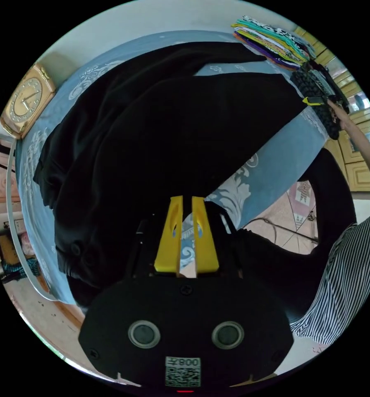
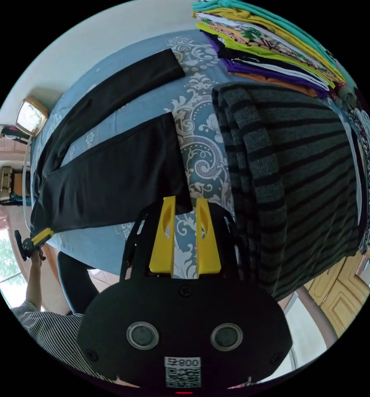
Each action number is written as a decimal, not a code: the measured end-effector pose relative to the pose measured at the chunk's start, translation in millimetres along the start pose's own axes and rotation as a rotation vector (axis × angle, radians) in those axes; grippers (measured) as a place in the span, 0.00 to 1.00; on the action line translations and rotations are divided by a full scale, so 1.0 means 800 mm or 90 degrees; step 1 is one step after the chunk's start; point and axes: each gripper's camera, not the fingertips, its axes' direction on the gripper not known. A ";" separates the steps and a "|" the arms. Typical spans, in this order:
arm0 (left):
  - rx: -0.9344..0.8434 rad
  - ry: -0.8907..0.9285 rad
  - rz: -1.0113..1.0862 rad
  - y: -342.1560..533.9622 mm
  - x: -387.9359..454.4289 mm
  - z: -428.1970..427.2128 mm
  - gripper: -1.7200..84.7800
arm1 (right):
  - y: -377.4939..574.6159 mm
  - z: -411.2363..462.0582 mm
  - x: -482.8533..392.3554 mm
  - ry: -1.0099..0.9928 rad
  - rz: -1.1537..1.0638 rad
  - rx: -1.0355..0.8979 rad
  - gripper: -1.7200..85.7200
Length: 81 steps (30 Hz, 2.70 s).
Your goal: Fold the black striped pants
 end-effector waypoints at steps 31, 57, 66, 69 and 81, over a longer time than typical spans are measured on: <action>0.093 0.153 -0.170 0.308 -0.060 0.030 0.06 | 0.081 0.031 0.021 0.050 -0.031 -0.062 0.05; 0.488 0.332 -0.728 0.572 -0.275 0.062 0.07 | 0.023 0.133 -0.365 -0.013 -0.551 -0.093 0.02; 0.479 0.235 -0.827 0.554 -0.230 0.070 0.10 | -0.033 0.105 -0.292 -0.101 -0.418 -0.045 0.03; 0.482 0.184 -0.845 0.530 -0.211 0.057 0.11 | -0.086 0.082 -0.225 -0.104 -0.294 0.007 0.05; 0.424 -0.111 -0.452 0.204 -0.095 -0.038 0.14 | -0.266 0.011 -0.064 -0.063 0.006 0.144 0.10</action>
